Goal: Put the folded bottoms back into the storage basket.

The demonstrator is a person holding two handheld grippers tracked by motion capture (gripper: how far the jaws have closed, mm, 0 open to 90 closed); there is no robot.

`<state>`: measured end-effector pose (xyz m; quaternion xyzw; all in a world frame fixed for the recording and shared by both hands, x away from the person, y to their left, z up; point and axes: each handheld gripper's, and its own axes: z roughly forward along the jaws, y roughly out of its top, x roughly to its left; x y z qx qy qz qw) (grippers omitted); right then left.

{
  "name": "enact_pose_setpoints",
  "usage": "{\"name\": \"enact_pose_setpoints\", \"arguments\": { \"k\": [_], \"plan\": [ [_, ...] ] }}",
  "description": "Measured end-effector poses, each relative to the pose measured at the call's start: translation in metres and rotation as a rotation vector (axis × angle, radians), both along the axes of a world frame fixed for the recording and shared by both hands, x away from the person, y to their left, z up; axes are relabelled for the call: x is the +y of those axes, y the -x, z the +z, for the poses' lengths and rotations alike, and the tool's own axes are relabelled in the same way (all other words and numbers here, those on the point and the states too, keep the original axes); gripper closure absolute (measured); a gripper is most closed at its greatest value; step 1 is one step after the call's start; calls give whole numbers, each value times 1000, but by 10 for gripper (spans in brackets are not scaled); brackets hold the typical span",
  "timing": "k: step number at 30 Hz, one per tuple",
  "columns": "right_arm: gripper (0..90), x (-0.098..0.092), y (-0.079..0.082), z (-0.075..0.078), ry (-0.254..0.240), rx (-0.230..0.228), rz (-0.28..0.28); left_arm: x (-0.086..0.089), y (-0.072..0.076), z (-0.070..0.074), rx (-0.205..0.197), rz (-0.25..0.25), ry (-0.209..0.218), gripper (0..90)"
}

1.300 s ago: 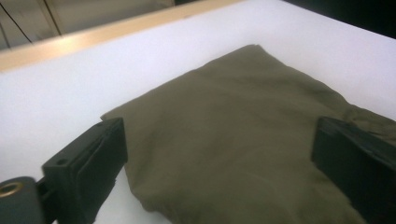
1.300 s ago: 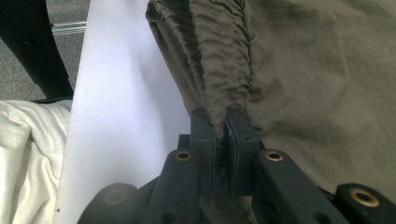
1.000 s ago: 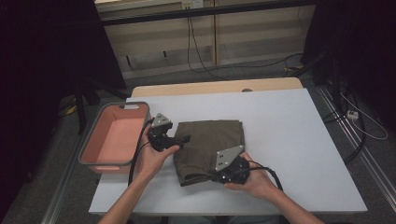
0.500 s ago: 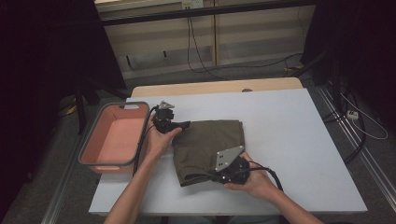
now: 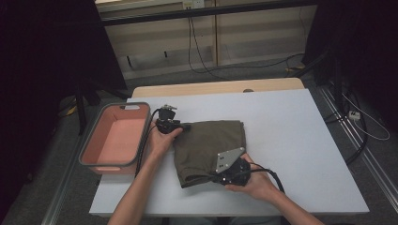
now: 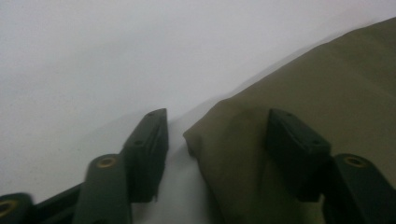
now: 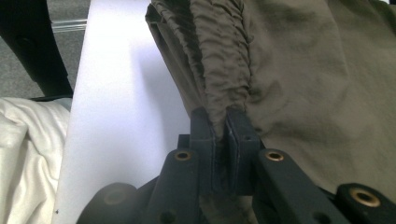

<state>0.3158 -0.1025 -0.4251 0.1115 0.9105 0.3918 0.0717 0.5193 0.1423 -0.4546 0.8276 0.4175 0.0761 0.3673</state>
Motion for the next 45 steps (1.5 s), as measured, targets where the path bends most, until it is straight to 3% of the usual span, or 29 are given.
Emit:
{"name": "enact_pose_setpoints", "arguments": {
  "k": [5,7,10,15,17,19,25,33,37,45],
  "plan": [
    [833,0,0,0,-1,3,-1,-2,5,-2,-30,-11,5,587],
    [833,0,0,0,-2,2,0,-3,6,-2,-20,-15,17,613],
    [833,0,0,-1,-2,7,-2,-3,8,-3,14,-23,70,780],
    [833,0,1,-1,-8,8,-5,-8,12,1,-15,-43,6,854],
    [834,0,1,-1,-9,8,-5,-9,13,3,-27,-47,-14,857],
    [833,0,0,-1,-14,8,-6,-9,14,3,-36,-37,-8,860],
    [834,-2,0,-1,-36,21,-18,-5,15,5,-41,-21,47,862],
    [835,-6,-1,2,-76,27,-34,-2,18,19,-94,-19,100,862],
    [835,-6,-1,2,-82,24,-35,-5,21,24,-119,-12,106,862],
    [835,-9,-1,9,-118,18,-43,-3,26,41,-168,-33,160,862]
  ]
}}
